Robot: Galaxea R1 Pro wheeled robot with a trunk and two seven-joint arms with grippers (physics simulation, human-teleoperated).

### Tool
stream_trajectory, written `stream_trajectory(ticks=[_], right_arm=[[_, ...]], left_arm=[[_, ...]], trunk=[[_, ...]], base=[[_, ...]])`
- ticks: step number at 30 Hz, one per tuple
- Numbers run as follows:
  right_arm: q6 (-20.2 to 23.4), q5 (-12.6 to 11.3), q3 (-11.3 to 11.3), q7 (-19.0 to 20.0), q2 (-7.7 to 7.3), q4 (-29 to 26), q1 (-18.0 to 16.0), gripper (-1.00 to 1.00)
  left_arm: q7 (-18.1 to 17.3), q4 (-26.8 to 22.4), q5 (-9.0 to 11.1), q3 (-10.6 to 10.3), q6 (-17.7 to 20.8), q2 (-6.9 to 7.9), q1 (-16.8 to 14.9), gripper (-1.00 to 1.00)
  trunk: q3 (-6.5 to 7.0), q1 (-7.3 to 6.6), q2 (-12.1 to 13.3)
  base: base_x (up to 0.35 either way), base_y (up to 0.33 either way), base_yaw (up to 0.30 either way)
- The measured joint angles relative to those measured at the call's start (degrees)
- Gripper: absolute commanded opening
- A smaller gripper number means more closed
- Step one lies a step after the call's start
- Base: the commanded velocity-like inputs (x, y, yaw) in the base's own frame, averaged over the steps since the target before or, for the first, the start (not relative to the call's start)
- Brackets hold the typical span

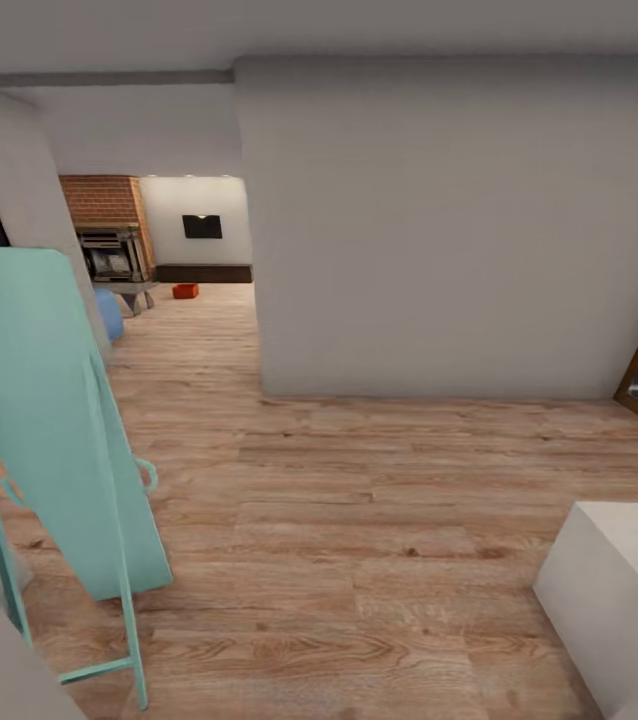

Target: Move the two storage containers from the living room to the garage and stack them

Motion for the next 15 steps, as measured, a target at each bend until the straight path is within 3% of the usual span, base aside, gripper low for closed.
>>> stream_trajectory(ticks=[15], right_arm=[[0.0,0.0,0.0,0.0,0.0,0.0,0.0,1.0]], left_arm=[[0.0,0.0,0.0,0.0,0.0,0.0,0.0,1.0]], trunk=[[0.0,0.0,0.0]], base=[[0.322,0.0,0.0]])
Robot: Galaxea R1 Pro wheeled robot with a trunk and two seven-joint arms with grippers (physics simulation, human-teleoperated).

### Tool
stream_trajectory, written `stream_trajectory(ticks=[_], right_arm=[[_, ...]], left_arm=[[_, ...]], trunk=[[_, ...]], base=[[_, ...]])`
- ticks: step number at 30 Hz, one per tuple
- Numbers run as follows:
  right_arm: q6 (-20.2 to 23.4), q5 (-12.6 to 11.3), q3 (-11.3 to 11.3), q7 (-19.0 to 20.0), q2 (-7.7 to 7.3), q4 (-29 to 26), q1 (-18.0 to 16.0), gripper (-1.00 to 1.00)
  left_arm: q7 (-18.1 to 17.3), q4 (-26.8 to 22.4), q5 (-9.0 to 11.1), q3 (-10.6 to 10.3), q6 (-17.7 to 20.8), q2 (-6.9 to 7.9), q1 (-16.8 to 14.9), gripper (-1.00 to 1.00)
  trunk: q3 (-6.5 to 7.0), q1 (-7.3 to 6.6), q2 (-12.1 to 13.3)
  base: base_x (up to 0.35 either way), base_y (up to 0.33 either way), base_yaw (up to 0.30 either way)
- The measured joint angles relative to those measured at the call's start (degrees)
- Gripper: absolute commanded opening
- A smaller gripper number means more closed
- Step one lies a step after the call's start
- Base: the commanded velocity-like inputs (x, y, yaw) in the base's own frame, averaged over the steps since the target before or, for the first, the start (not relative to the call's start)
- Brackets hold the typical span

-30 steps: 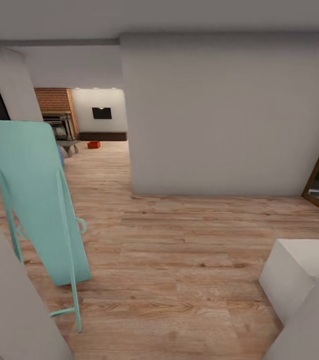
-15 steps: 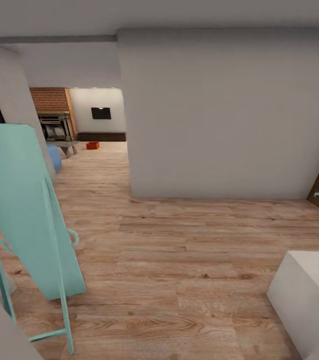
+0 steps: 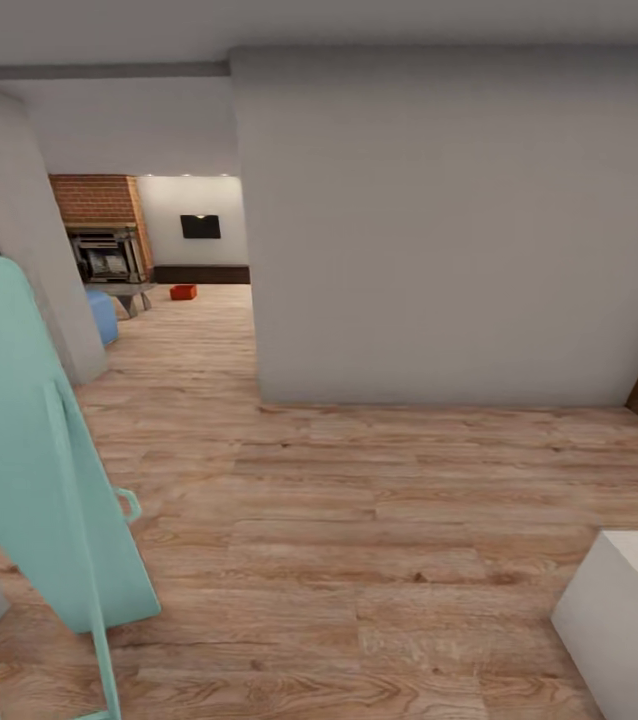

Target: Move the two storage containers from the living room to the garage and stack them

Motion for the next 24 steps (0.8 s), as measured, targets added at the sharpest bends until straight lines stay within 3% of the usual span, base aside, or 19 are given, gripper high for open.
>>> stream_trajectory(ticks=[24], right_arm=[[0.0,0.0,0.0,0.0,0.0,0.0,0.0,1.0]], left_arm=[[0.0,0.0,0.0,0.0,0.0,0.03,0.0,1.0]], trunk=[[0.0,0.0,0.0]], base=[[0.322,0.0,0.0]])
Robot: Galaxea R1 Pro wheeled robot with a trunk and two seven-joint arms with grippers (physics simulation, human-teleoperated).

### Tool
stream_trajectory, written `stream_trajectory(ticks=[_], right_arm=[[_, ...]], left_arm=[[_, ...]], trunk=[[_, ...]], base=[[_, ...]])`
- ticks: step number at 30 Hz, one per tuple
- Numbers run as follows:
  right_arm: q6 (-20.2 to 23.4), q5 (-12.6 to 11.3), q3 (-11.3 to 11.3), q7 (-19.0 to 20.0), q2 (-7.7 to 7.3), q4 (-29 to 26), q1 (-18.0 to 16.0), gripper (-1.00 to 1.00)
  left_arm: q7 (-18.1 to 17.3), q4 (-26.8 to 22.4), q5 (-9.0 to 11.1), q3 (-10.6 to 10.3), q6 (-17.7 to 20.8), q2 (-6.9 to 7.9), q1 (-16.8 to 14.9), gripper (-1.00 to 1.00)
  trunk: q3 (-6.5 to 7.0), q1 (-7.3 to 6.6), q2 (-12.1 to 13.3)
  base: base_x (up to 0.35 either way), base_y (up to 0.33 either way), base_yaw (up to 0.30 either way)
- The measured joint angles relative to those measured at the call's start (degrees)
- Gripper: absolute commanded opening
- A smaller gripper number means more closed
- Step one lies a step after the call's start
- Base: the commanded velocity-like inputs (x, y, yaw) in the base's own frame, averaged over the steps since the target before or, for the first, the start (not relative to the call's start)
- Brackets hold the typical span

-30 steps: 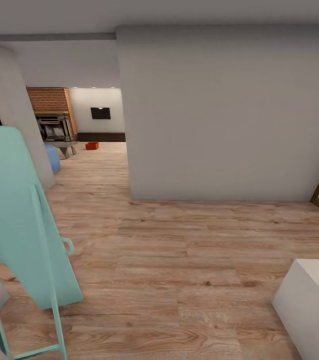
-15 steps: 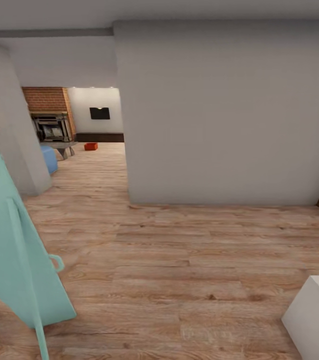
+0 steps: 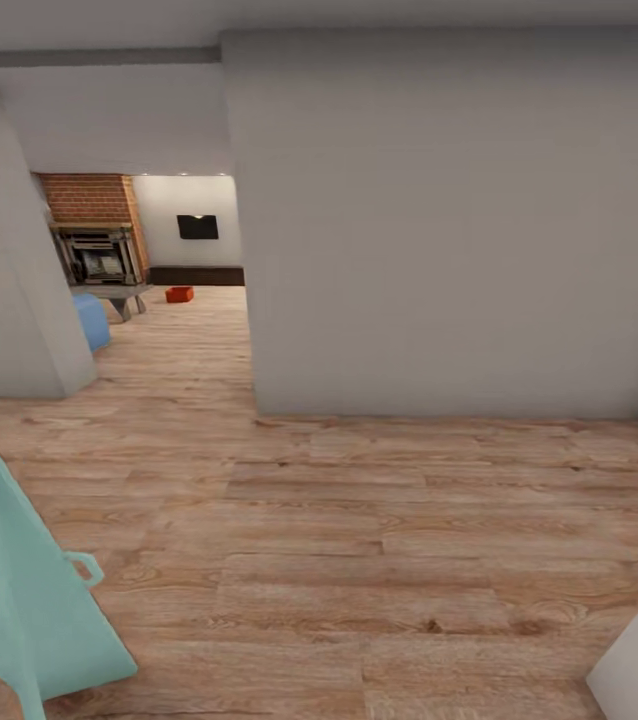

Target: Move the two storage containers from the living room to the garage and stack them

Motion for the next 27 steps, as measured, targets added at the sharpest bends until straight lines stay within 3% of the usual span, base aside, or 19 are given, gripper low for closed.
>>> stream_trajectory(ticks=[27], right_arm=[[0.1,-0.1,0.0,0.1,0.1,0.0,0.0,1.0]], left_arm=[[0.0,0.0,0.0,0.0,0.0,0.04,0.0,1.0]], trunk=[[0.0,0.0,0.0]], base=[[0.322,0.0,0.0]])
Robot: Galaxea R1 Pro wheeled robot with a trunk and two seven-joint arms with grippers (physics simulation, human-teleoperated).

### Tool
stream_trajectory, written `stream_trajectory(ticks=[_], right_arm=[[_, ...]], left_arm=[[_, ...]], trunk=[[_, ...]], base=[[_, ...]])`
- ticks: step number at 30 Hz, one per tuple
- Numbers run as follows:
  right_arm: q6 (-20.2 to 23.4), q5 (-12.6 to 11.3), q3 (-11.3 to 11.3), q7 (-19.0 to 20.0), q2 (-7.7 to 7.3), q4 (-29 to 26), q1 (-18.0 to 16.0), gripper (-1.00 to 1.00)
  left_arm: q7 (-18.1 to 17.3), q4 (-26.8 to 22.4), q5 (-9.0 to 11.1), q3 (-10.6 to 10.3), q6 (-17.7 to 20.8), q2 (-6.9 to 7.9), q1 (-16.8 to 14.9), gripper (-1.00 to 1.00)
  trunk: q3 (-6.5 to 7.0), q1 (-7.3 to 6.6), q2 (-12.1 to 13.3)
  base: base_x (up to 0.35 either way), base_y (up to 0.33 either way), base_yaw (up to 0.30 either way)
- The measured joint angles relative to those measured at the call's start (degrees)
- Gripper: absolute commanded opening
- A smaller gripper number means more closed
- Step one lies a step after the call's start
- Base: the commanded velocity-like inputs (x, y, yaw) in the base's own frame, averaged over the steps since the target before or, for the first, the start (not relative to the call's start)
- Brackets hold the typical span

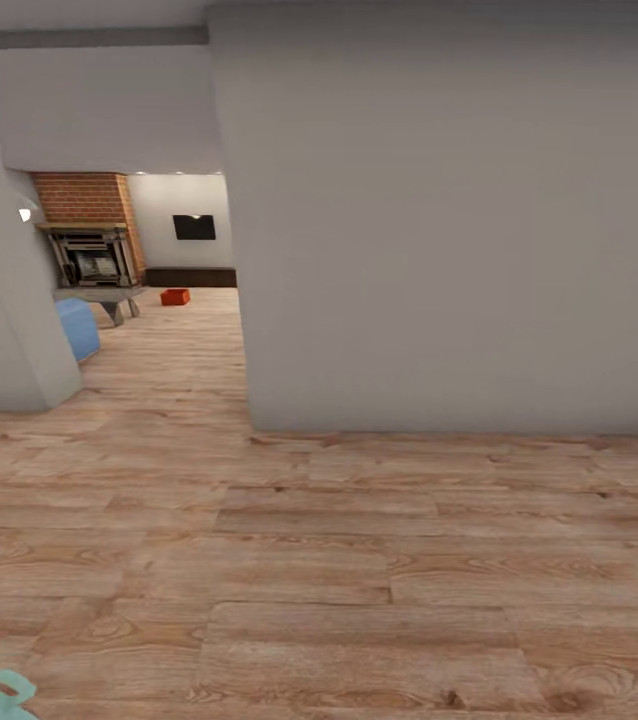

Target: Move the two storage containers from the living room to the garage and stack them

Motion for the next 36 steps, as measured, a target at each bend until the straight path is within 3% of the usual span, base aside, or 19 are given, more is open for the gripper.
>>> stream_trajectory(ticks=[21,36], right_arm=[[0.0,0.1,0.1,0.4,0.06,0.0,0.0,1.0],[-0.1,0.2,0.0,0.4,0.0,0.0,0.0,1.0]], left_arm=[[0.0,0.0,0.0,0.0,0.0,0.1,0.0,1.0],[0.0,0.0,0.0,0.0,0.0,0.11,0.0,1.0]], trunk=[[0.0,0.0,0.0],[0.0,0.0,0.0]], base=[[0.322,0.0,0.028],[0.322,0.0,0.215]])
